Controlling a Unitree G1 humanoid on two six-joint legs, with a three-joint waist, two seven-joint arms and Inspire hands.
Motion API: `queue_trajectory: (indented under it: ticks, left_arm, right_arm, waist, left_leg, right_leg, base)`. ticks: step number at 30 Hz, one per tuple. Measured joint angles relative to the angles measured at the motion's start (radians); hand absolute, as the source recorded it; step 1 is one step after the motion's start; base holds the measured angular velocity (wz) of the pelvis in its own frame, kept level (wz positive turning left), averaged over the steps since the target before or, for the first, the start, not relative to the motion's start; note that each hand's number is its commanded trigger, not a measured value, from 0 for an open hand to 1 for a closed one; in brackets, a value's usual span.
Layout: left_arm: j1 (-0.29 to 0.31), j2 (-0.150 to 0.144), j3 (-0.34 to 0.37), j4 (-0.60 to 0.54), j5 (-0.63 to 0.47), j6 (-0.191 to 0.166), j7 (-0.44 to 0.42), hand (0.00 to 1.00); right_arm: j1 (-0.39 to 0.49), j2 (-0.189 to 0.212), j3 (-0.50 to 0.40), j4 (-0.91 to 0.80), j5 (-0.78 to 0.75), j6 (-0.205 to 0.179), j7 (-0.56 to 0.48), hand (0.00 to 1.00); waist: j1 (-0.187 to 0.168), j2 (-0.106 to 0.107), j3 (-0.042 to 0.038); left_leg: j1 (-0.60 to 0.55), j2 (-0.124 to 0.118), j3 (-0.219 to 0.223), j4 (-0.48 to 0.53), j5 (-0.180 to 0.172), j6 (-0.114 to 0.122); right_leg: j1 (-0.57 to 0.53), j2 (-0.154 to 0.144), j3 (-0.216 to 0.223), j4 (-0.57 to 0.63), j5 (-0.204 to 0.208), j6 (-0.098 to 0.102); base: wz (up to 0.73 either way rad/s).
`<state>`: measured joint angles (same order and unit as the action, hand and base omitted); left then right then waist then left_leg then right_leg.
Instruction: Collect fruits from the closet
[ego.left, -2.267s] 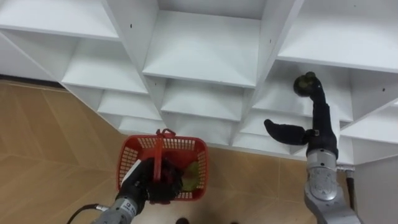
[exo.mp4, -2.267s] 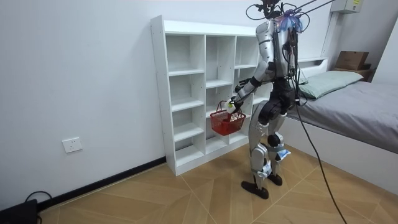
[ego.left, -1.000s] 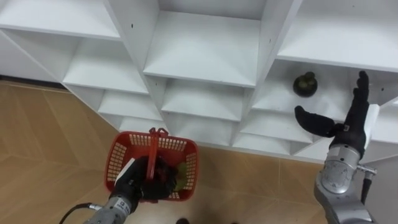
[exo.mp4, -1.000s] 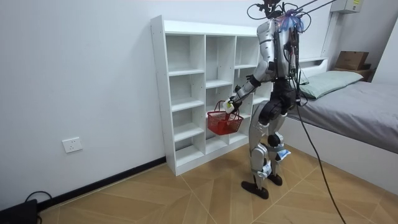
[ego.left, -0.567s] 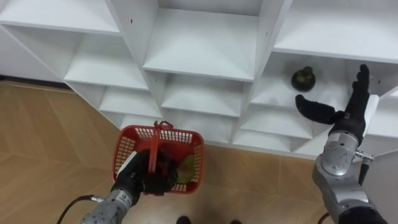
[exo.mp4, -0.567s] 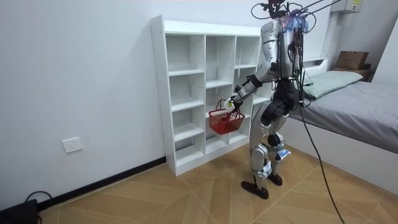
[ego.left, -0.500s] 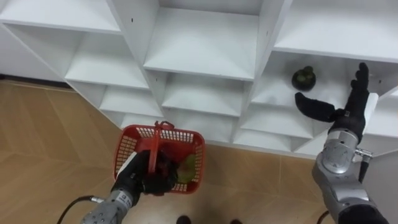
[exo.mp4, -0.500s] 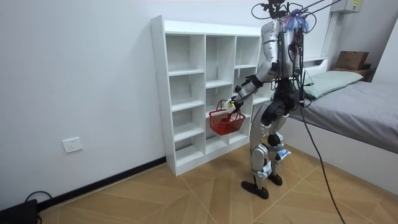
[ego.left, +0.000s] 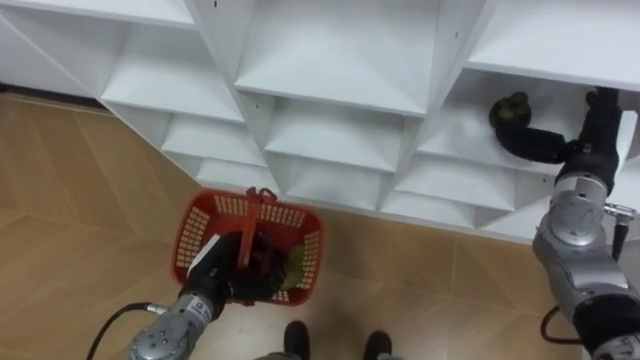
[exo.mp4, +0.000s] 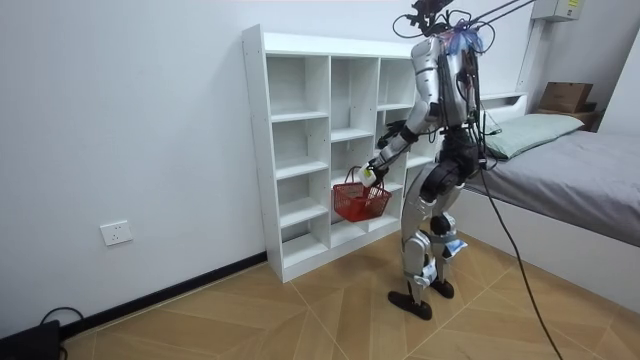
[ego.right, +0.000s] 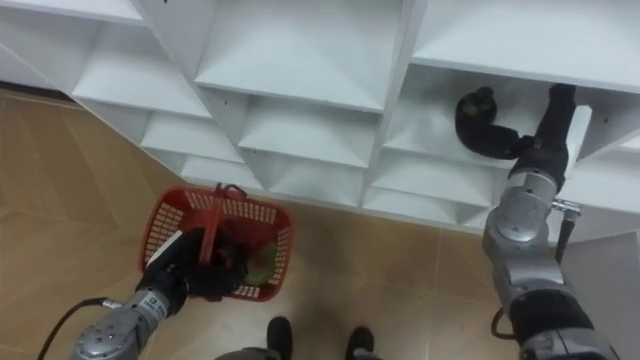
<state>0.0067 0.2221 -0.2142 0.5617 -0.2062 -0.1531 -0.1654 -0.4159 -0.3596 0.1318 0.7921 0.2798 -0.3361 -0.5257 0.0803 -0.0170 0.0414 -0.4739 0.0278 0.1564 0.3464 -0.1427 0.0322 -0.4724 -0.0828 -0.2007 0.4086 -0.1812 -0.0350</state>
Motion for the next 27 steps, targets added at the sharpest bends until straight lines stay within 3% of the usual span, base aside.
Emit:
queue_trajectory:
  ticks: [5, 12, 14, 27]
  left_arm:
    - [-0.002, 0.01, -0.013, 0.005, 0.001, 0.0, 0.004, 1.0]
    - [-0.002, 0.011, -0.029, 0.007, 0.001, 0.0, 0.005, 1.0]
    - [-0.002, 0.011, -0.032, 0.007, 0.003, 0.0, 0.004, 1.0]
    - [-0.011, 0.011, -0.046, 0.007, 0.002, 0.0, 0.003, 1.0]
  right_arm:
    - [-0.026, -0.003, 0.0, 0.024, 0.031, 0.01, 0.027, 0.0]
    - [-0.028, -0.002, 0.003, 0.054, 0.034, 0.011, 0.08, 0.0]
    - [-0.033, -0.003, 0.003, 0.064, 0.033, 0.03, 0.086, 0.0]
    - [-0.043, -0.005, 0.002, 0.081, 0.032, 0.055, 0.114, 0.0]
  waist:
    - [0.008, -0.016, 0.0098]
    - [0.014, -0.016, 0.0098]
    - [0.018, -0.016, 0.0097]
    - [0.037, -0.016, 0.0091]
  left_leg:
    - [-0.002, -0.004, 0.004, 0.002, 0.0, 0.001]
    - [-0.005, -0.003, 0.004, 0.018, 0.001, 0.001]
    - [-0.008, -0.003, 0.006, 0.018, 0.002, 0.003]
    - [-0.074, -0.005, 0.008, 0.048, 0.005, 0.007]
  right_leg:
    - [-0.009, -0.008, 0.0, 0.022, -0.008, 0.0]
    - [-0.009, -0.01, -0.001, 0.024, -0.011, -0.001]
    - [-0.016, -0.012, -0.001, 0.029, -0.012, -0.002]
    - [-0.089, -0.022, -0.002, 0.076, -0.015, -0.005]
  base:
    - [0.01]
    - [0.0]
    - [-0.02]
    - [0.0]
